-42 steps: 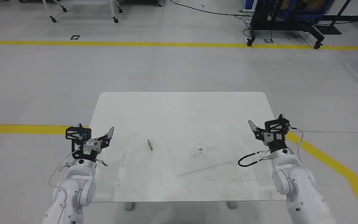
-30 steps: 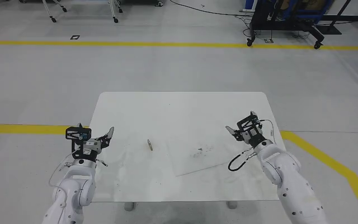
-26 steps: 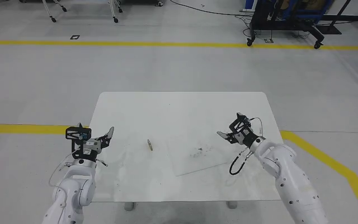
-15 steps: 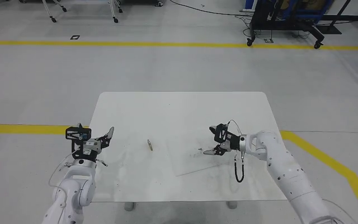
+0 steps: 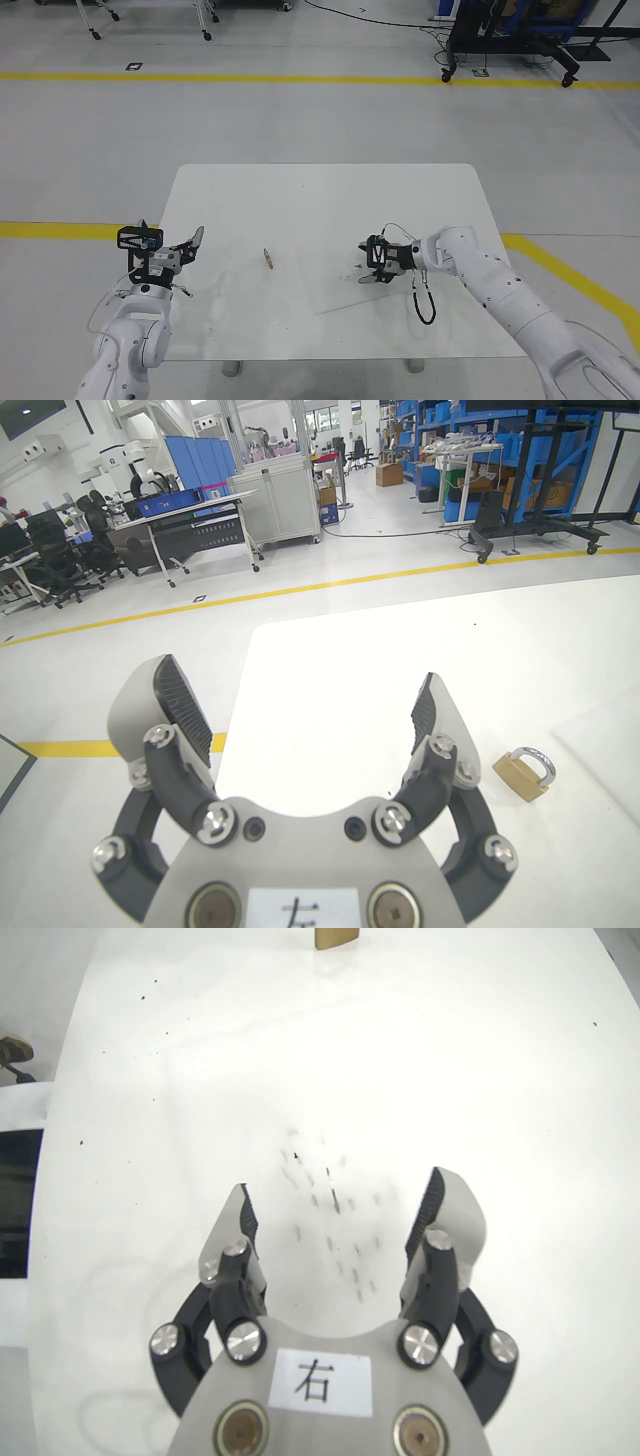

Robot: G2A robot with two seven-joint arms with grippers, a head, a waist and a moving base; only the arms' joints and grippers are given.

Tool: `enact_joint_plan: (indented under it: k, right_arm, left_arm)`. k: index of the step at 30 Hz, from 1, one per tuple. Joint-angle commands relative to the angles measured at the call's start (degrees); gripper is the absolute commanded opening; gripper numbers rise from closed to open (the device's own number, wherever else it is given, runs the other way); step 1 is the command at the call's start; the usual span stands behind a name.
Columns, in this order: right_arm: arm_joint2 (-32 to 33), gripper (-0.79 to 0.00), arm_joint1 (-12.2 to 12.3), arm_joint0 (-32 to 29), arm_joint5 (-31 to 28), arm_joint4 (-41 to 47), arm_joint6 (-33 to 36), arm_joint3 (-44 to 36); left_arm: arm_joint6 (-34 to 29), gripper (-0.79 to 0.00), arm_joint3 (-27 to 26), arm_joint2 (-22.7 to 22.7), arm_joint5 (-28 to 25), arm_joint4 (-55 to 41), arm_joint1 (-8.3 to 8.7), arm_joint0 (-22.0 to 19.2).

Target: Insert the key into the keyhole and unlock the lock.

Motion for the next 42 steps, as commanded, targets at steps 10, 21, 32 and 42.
enact_joint_plan:
  k: [10, 21, 32, 42]
  right_arm:
    - [-1.18, -0.782, -0.34, 0.36, 1.10, -2.94, -0.32, -1.26]
    - [0.28, -0.785, 0.18, 0.10, 3.59, -5.02, -3.54, -4.74]
    - [6.18, -0.785, 1.91, -3.17, 4.57, -0.61, -14.46, -6.28]
    - [6.12, -0.785, 1.88, -3.46, 4.42, -0.18, -14.99, -6.67]
  left_arm:
    - [0.00, 0.000, 0.00, 0.00, 0.00, 0.00, 0.00, 0.00]
    - [0.00, 0.000, 0.00, 0.00, 0.00, 0.00, 0.00, 0.00]
    - [0.00, 0.000, 0.00, 0.00, 0.00, 0.00, 0.00, 0.00]
    - [0.00, 0.000, 0.00, 0.00, 0.00, 0.00, 0.00, 0.00]
